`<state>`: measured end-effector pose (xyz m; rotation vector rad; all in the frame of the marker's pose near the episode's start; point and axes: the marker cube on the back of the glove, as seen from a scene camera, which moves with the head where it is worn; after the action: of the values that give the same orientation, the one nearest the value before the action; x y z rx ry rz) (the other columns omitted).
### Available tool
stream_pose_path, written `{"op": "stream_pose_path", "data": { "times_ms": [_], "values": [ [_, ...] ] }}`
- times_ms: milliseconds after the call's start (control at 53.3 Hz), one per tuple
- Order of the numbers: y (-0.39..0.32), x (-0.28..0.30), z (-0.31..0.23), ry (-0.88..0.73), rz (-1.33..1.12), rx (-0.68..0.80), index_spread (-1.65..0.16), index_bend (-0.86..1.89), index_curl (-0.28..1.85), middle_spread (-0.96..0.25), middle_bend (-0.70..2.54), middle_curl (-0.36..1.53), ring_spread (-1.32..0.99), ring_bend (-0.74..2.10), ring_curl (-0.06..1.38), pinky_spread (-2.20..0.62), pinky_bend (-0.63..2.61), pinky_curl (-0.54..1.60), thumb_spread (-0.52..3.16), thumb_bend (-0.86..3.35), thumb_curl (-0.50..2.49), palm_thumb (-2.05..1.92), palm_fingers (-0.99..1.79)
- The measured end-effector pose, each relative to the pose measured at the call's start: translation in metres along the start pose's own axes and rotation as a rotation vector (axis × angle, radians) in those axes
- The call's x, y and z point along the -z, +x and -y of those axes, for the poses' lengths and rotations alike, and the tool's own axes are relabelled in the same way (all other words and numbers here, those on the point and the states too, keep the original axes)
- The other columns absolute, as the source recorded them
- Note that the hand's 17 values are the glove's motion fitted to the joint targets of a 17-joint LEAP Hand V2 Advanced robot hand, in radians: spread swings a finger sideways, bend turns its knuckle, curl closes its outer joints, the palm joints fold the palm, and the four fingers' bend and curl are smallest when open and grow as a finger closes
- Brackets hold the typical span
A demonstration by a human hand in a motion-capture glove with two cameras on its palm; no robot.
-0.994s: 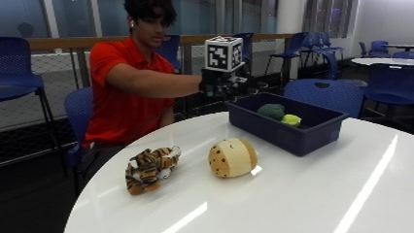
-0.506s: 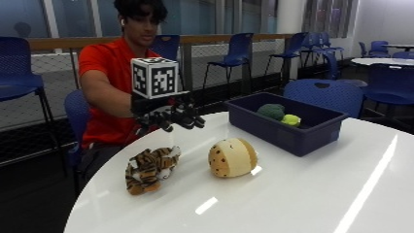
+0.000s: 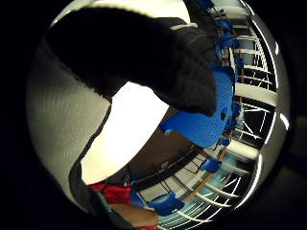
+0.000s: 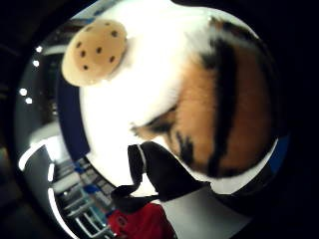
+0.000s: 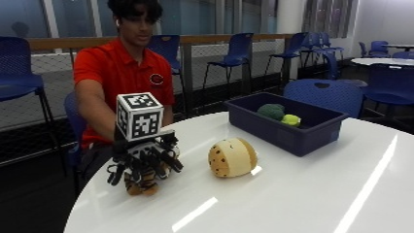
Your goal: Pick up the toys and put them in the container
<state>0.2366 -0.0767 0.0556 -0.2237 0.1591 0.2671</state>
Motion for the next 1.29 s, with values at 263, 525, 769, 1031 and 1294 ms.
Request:
{"op": "stream_pose_path", "data": {
  "times_ms": [263, 525, 769, 1031, 1294],
  "values": [
    [-0.002, -0.023, 0.004, -0.042, 0.062, 0.025, -0.41, 0.19, 0.34, -0.03, 0.09, 0.16, 0.06, 0.26, 0.13, 0.10, 1.27, 0.40, 1.00, -0.03, 0.24, -0.02, -0.06],
    [-0.010, -0.017, -0.001, 0.020, 0.006, 0.025, -0.41, 0.36, 0.42, -0.23, 0.57, 0.32, -0.08, 0.46, 0.17, -0.08, 0.87, 0.27, 1.20, 0.08, 0.33, 0.22, 0.55],
    [-0.015, -0.007, -0.004, 0.086, -0.038, 0.057, -0.38, 0.16, 0.42, -0.36, 0.50, 0.34, -0.38, 0.79, 0.31, -0.40, 1.03, 0.34, 1.10, 0.17, 0.48, 0.52, 0.86],
    [-0.027, 0.038, -0.011, 0.144, 0.124, 0.058, -0.37, 0.17, 0.45, -0.42, 0.48, 0.39, -0.48, 0.84, 0.35, -0.47, 0.99, 0.34, 0.90, 0.13, 0.60, 0.62, 0.93],
    [-0.110, 0.134, -0.006, 0.240, 0.168, 0.153, -0.38, 0.17, 0.50, -0.45, 0.45, 0.44, -0.50, 0.82, 0.37, -0.49, 0.96, 0.34, 0.81, 0.07, 0.68, 0.64, 0.93]
  ]
}}
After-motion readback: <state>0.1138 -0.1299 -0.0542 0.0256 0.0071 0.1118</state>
